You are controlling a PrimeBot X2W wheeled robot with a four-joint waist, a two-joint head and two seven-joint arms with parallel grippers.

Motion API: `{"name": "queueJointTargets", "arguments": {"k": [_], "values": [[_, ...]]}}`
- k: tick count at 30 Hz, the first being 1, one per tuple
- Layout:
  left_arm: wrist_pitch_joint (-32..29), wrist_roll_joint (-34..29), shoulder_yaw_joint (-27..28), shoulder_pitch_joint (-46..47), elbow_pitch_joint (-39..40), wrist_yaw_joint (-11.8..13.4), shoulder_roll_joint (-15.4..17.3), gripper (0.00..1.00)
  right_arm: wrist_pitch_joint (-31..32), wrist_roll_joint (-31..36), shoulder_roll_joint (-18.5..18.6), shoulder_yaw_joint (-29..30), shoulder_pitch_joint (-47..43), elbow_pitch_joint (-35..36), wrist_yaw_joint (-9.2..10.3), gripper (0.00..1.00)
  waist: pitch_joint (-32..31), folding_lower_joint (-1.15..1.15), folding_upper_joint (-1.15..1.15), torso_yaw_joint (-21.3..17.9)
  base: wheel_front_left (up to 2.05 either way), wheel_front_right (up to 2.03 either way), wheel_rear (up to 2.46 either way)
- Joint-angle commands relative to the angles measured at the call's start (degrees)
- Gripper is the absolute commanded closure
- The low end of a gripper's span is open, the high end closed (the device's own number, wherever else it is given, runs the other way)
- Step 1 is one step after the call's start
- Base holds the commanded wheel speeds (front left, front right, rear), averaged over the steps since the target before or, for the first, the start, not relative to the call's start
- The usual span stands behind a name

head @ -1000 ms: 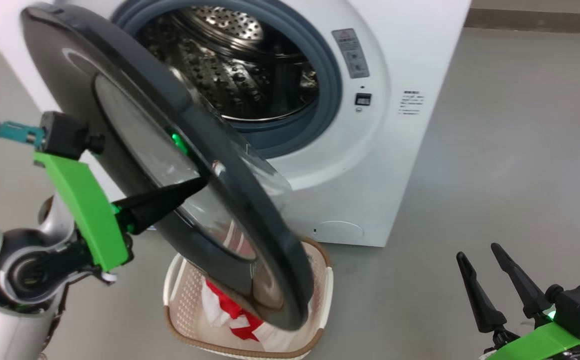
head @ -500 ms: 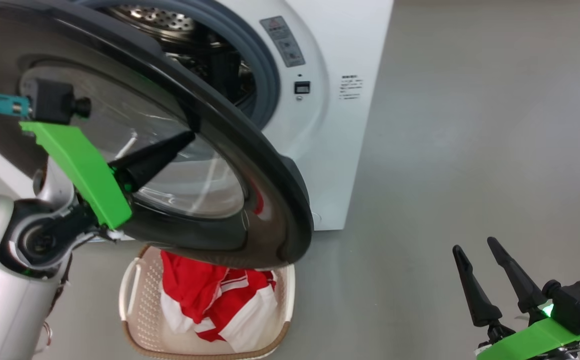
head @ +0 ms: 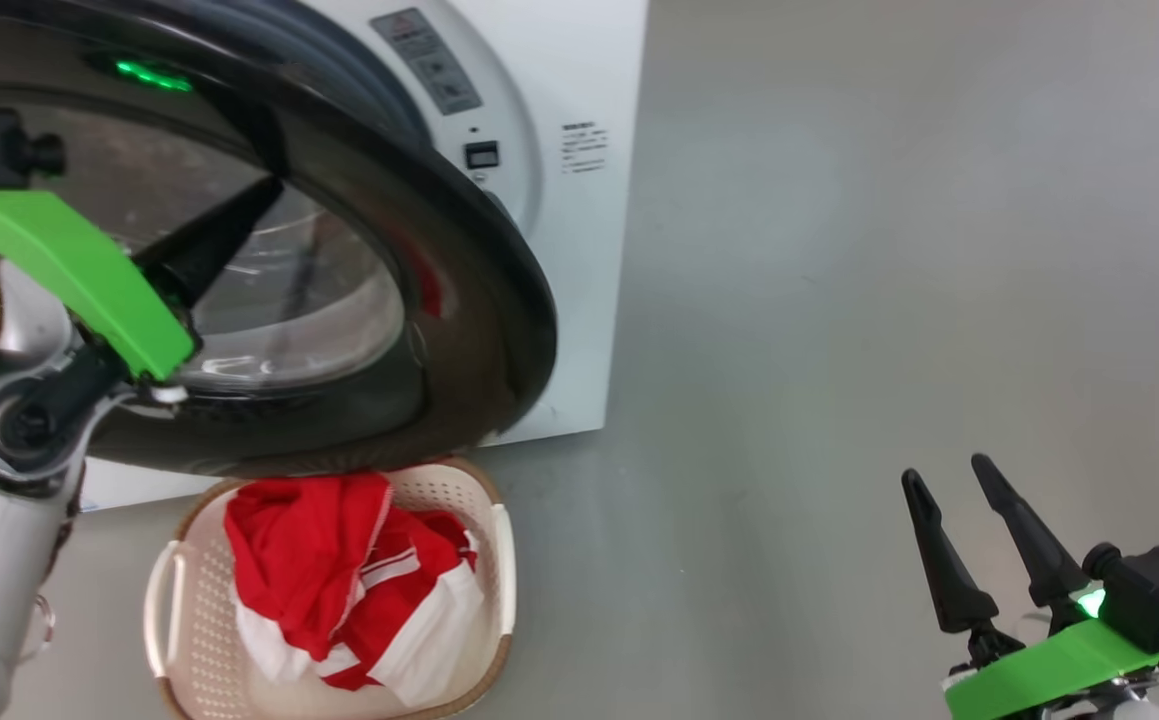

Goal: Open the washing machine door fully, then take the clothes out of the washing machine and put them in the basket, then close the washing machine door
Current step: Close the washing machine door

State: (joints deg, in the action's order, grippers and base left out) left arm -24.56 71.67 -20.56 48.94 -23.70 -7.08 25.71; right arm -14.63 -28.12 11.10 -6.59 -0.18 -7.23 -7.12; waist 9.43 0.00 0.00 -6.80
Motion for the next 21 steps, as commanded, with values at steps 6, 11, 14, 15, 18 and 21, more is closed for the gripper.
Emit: {"name": "queueJointTargets", "arguments": {"k": [6, 11, 14, 15, 18, 21], "values": [[3.42, 0.81, 1.08, 4.48, -2.16, -0.41, 3.24, 1.00, -0.37, 0.80, 0.61, -0.80, 2.15, 1.72, -0.36, 0.00, 0.78, 0.00, 0.00, -2.11, 0.00, 0.00, 0.00], [4.68, 2.12, -0.20, 4.55, -2.56, -0.41, 3.59, 1.00, -0.37, 0.91, 0.65, -0.44, 1.94, 1.84, -0.36, 0.00, 0.48, 0.00, 0.00, -1.87, 0.00, 0.00, 0.00], [5.11, 2.97, -1.20, 4.02, -1.98, -0.41, 3.88, 1.00, -0.37, 0.99, 0.71, -0.38, 1.86, 1.86, -0.36, 0.00, 0.21, 0.00, 0.00, -1.33, 0.00, 0.00, 0.00], [5.32, 3.23, -1.56, 3.75, -1.69, -0.41, 3.99, 1.00, -0.37, 1.00, 0.75, -0.35, 1.81, 1.86, -0.36, 0.00, 0.09, 0.00, 0.00, -1.06, 0.00, 0.00, 0.00], [5.95, 3.79, -2.12, 3.01, -1.03, -0.41, 4.26, 1.00, -0.37, 1.00, 0.84, -0.36, 1.70, 1.85, -0.36, 0.00, -0.16, 0.00, 0.00, -0.57, 0.00, 0.00, 0.00], [7.19, 4.71, -2.87, 1.32, 0.00, -0.41, 4.62, 1.00, -0.37, 0.98, 1.09, -0.49, 1.41, 1.79, -0.36, 0.00, -0.72, 0.00, 0.00, 0.26, 0.00, 0.00, 0.00]]}}
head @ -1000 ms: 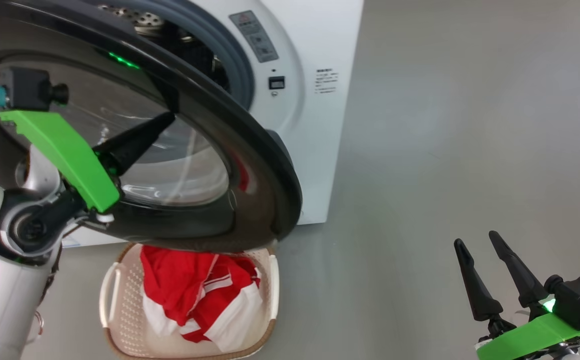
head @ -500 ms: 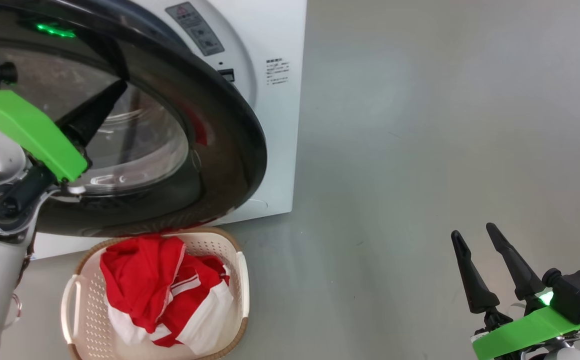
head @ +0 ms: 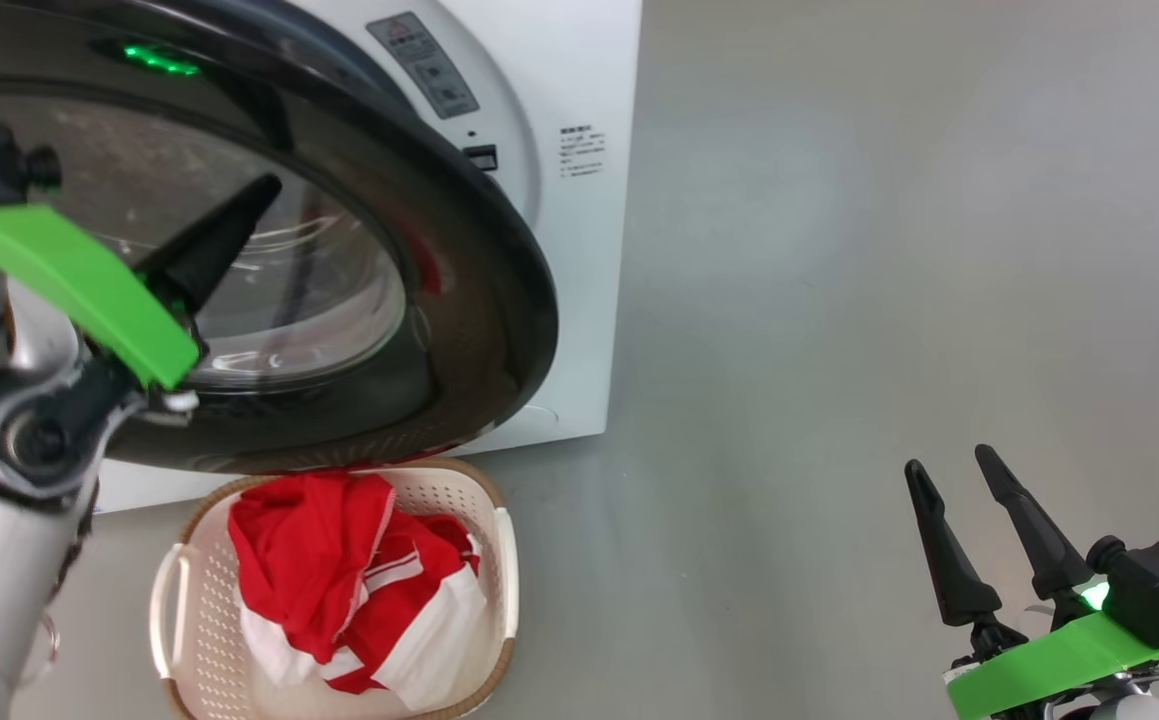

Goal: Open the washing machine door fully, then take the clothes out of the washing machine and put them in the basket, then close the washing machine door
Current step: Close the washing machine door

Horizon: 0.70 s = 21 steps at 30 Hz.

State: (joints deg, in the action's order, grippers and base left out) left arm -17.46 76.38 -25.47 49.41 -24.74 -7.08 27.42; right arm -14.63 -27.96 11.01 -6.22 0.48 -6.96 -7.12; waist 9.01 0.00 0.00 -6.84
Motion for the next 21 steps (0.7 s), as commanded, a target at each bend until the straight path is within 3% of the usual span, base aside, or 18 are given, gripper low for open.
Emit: {"name": "queueJointTargets", "arguments": {"k": [1, 4, 5, 7, 9, 21], "values": [[0.61, 0.27, 1.86, 0.17, 1.29, -0.41, 3.07, 0.97, -0.37, 0.83, 1.26, -0.92, 0.63, 1.50, -0.36, 0.00, -0.50, 0.00, 0.00, 0.57, 0.00, 0.00, 0.00], [1.87, 1.11, 1.09, -2.19, 2.15, -0.41, 3.47, 0.62, -0.37, 0.82, 1.50, -1.07, 0.27, 1.35, -0.36, 0.00, -1.17, 0.00, 0.00, 1.42, 0.00, 0.00, 0.00], [2.35, 1.31, 0.83, -3.05, 2.38, -0.41, 3.65, 0.56, -0.37, 0.81, 1.58, -1.13, 0.15, 1.31, -0.36, 0.00, -1.37, 0.00, 0.00, 1.69, 0.00, 0.00, 0.00], [3.49, 1.75, 0.37, -4.89, 2.94, -0.41, 3.86, 0.20, -0.37, 0.78, 1.70, -1.17, -0.10, 1.24, -0.36, 0.00, -1.83, 0.00, 0.00, 2.20, 0.00, 0.00, 0.00], [4.96, 2.24, 0.09, -6.97, 3.41, -0.41, 3.97, 0.02, -0.37, 0.74, 1.85, -1.26, -0.45, 1.23, -0.36, 0.00, -2.28, 0.00, 0.00, 2.72, 0.00, 0.00, 0.00], [12.98, 5.26, -1.72, -19.55, 3.75, -0.41, 3.40, 0.00, -0.37, 0.64, 2.51, -1.20, -2.07, 1.27, -0.36, 0.00, -4.13, 0.00, 0.00, 5.73, 0.00, 0.00, 0.00]]}}
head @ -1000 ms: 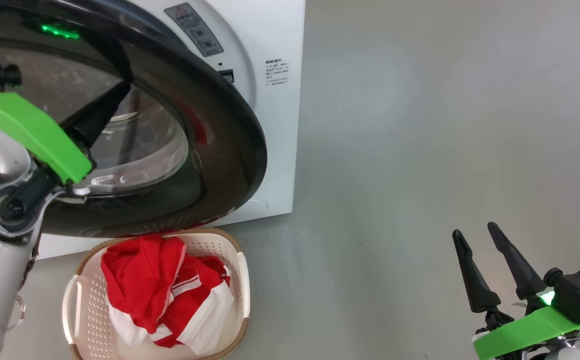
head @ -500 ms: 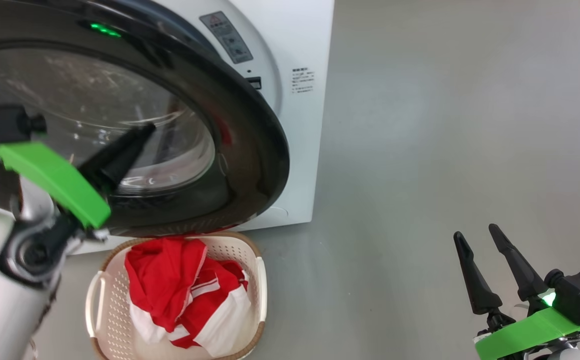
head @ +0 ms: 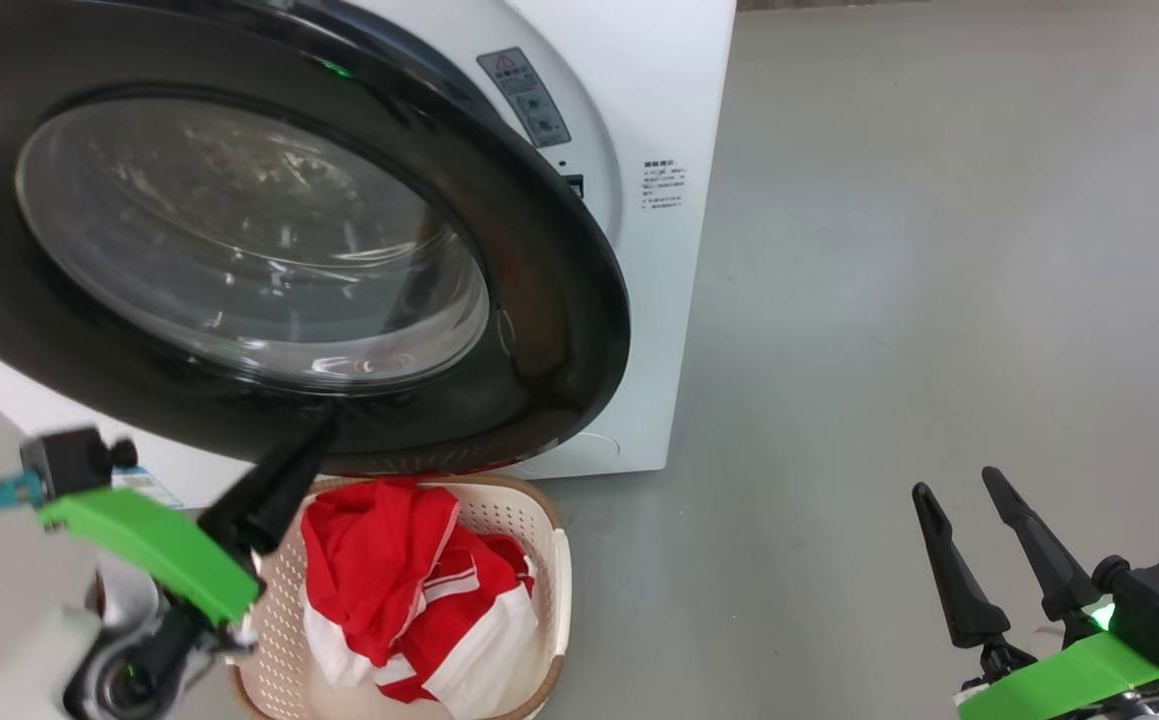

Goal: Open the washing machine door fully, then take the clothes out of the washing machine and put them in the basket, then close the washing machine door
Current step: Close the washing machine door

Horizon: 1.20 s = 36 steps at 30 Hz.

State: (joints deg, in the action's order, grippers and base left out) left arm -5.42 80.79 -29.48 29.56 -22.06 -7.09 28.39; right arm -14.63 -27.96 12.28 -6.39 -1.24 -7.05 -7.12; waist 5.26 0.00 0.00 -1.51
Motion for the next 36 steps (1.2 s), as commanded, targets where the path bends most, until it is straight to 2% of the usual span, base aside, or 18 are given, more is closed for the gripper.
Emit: {"name": "queueJointTargets", "arguments": {"k": [1, 12, 21, 27, 32, 36], "values": [[1.75, 1.26, 2.32, -0.81, 1.08, -0.40, 2.23, 0.00, -0.37, 0.63, 1.28, -1.05, -0.45, 1.36, -0.36, 0.00, -0.49, 0.00, 0.00, 0.52, 0.00, 0.00, 0.00], [10.53, 3.61, 2.38, -11.40, 0.17, -0.40, 1.05, 0.00, -0.37, 0.36, 1.57, -1.48, -1.26, 1.25, -0.36, 0.00, -1.07, 0.00, 0.00, 0.89, 0.00, 0.00, 0.00], [18.13, 2.17, 2.85, -16.78, -1.01, -0.40, 0.69, 0.00, -0.37, 0.14, 1.83, -1.25, -1.87, 0.88, -0.36, 0.00, -1.24, 0.00, 0.00, -0.47, 0.00, 0.00, 0.00], [20.34, -2.88, 6.31, -21.10, -1.59, -0.40, -0.43, 0.00, -0.37, 0.03, 2.00, -0.16, -2.96, 0.72, -0.36, 0.00, -1.67, 0.00, 0.00, -2.43, 0.00, 0.00, 0.00], [20.40, -11.09, 13.89, -24.24, -1.30, -0.40, -3.07, 0.00, -0.37, 0.05, 2.15, 0.48, -3.57, 0.74, -0.36, 0.00, -2.01, 0.00, 0.00, -3.55, 0.00, 0.00, 0.00], [20.41, -19.16, 19.94, -26.82, -0.53, -0.40, -6.65, 0.00, -0.37, 0.15, 2.07, 1.09, -3.72, 0.86, -0.36, 0.00, -2.13, 0.00, 0.00, -4.18, 0.00, 0.00, 0.00]]}}
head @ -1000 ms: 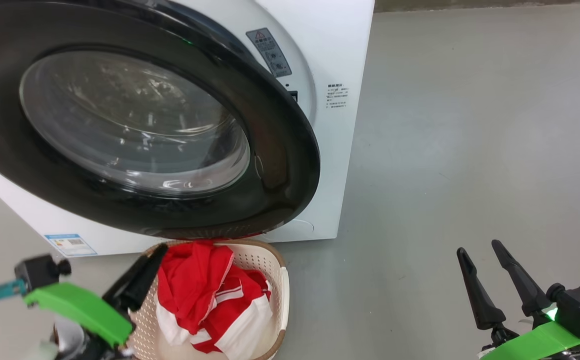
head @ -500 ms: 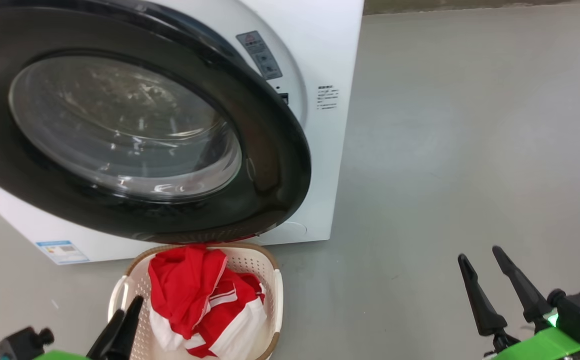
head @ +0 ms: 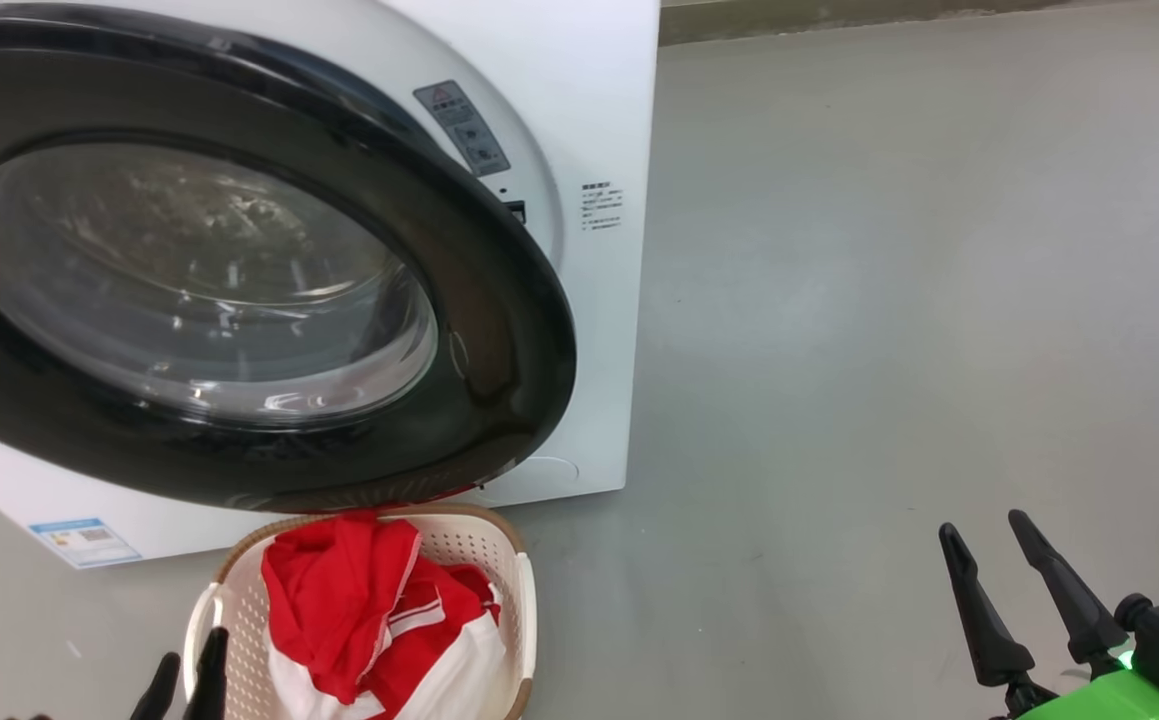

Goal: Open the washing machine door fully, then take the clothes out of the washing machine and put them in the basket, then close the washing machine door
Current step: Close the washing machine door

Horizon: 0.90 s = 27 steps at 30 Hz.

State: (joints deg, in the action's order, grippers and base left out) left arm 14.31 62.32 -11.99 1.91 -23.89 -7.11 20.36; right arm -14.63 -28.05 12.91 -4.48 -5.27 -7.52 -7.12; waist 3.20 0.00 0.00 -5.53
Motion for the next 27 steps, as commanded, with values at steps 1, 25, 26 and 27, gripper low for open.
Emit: {"name": "queueJointTargets", "arguments": {"k": [1, 25, 26, 27], "values": [[0.68, -2.71, 3.70, 0.20, 1.55, -0.37, 0.48, 0.00, -0.37, 0.28, 1.40, -0.74, 0.30, 1.37, -0.36, 0.00, -0.08, 0.00, 0.00, -0.30, 0.00, 0.00, 0.00], [0.69, -43.19, 21.00, -6.84, 11.48, -0.37, -15.53, 0.00, -0.37, 0.38, 1.32, 0.64, 0.40, 1.54, -0.36, 0.00, -0.60, 0.00, 0.00, -0.70, 0.00, 0.00, 0.00], [0.69, -43.91, 21.43, -6.89, 12.10, -0.37, -15.77, 0.00, -0.37, 0.38, 1.31, 0.71, 0.43, 1.55, -0.36, 0.00, -0.58, 0.00, 0.00, -0.71, 0.00, 0.00, 0.00], [0.69, -44.75, 21.87, -6.97, 12.64, -0.37, -15.96, 0.00, -0.37, 0.38, 1.30, 0.79, 0.46, 1.56, -0.36, 0.00, -0.58, 0.00, 0.00, -0.72, 0.00, 0.00, 0.00]]}}
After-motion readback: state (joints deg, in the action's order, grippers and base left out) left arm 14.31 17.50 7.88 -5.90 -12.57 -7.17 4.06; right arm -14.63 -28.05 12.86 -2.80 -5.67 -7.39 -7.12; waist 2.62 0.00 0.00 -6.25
